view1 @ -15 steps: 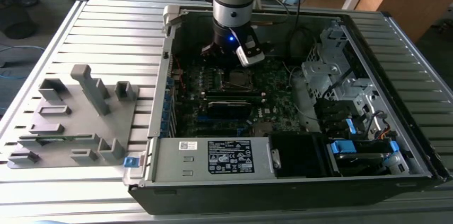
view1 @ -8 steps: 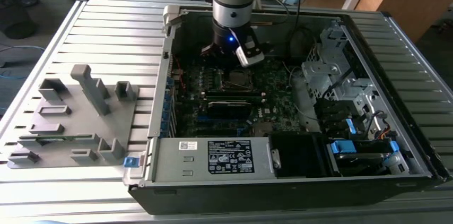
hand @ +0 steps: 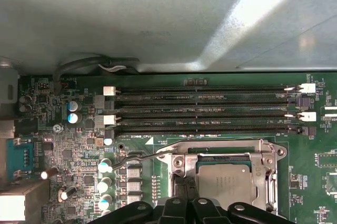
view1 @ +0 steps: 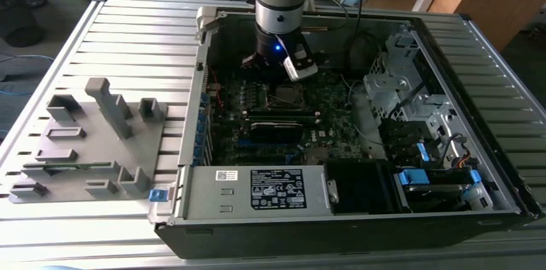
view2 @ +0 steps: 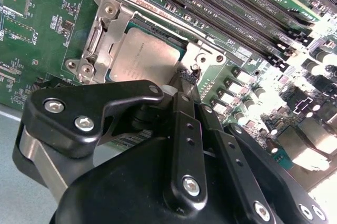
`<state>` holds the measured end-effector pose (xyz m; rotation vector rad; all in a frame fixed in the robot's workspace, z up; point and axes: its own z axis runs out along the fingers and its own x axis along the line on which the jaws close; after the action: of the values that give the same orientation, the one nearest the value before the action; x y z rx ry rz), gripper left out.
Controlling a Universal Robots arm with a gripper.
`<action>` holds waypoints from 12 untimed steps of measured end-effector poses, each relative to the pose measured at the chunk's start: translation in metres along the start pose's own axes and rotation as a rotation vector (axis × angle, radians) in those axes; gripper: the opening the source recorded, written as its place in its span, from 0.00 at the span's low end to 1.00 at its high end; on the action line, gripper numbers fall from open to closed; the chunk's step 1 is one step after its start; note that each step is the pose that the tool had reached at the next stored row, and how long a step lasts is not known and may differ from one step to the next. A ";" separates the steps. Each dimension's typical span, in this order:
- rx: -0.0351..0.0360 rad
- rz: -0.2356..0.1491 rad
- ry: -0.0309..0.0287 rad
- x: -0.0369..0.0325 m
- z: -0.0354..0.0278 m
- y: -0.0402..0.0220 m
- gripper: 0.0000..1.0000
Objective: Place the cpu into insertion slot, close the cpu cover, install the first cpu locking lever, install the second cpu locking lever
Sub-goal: 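Close the cpu cover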
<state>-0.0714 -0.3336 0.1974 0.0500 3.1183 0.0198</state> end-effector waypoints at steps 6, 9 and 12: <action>0.0004 0.000 0.0000 0.0000 0.0000 0.0000 0.11; 0.0005 0.000 0.0000 0.0000 0.0001 0.0000 0.11; -0.0002 0.000 -0.0004 -0.0001 -0.0006 0.0001 0.11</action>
<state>-0.0714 -0.3335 0.1980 0.0501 3.1179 0.0202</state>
